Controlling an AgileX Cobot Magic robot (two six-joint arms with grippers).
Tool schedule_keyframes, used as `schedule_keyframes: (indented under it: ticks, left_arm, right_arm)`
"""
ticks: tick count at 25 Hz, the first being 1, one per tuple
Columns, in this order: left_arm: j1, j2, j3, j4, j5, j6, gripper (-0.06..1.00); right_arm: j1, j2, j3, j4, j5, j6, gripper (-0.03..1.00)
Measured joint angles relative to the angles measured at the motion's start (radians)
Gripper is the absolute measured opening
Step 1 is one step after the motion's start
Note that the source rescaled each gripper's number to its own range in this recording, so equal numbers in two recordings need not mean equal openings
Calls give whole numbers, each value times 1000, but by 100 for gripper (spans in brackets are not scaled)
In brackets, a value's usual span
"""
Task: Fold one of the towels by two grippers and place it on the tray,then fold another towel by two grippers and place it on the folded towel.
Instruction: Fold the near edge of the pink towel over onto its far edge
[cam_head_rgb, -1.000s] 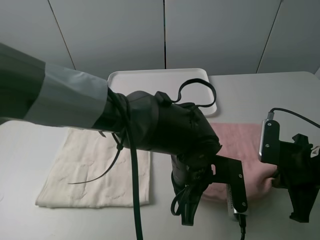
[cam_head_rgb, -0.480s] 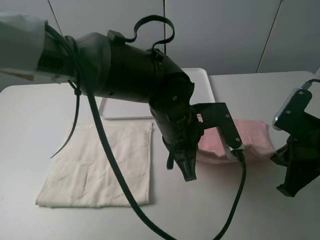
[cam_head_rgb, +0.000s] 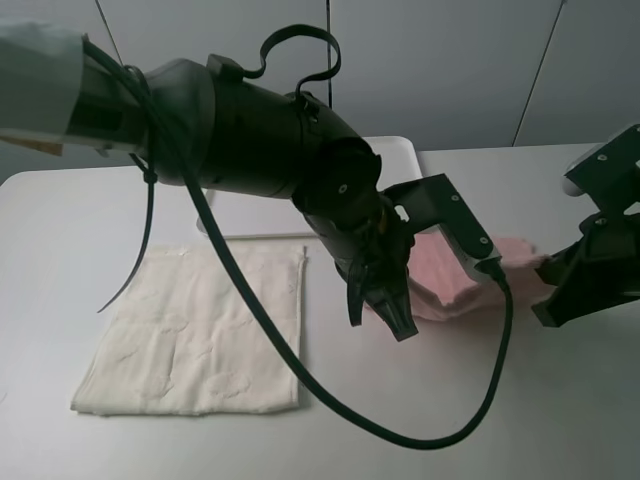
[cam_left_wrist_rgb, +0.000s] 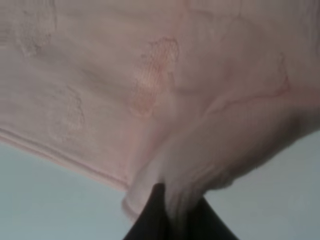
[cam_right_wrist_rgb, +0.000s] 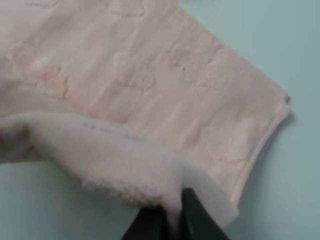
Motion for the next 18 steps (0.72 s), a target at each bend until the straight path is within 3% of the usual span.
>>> schedule_keyframes:
  ticks: [7,18]
  left_arm:
    - [22,0,0,137,-35,-194,0]
    - [104,59,-31,154,-48,-235,0]
  right_arm:
    - [0,133,-60,0,-32,142,0]
    - [-2,282,-178,-4,-94,215,0]
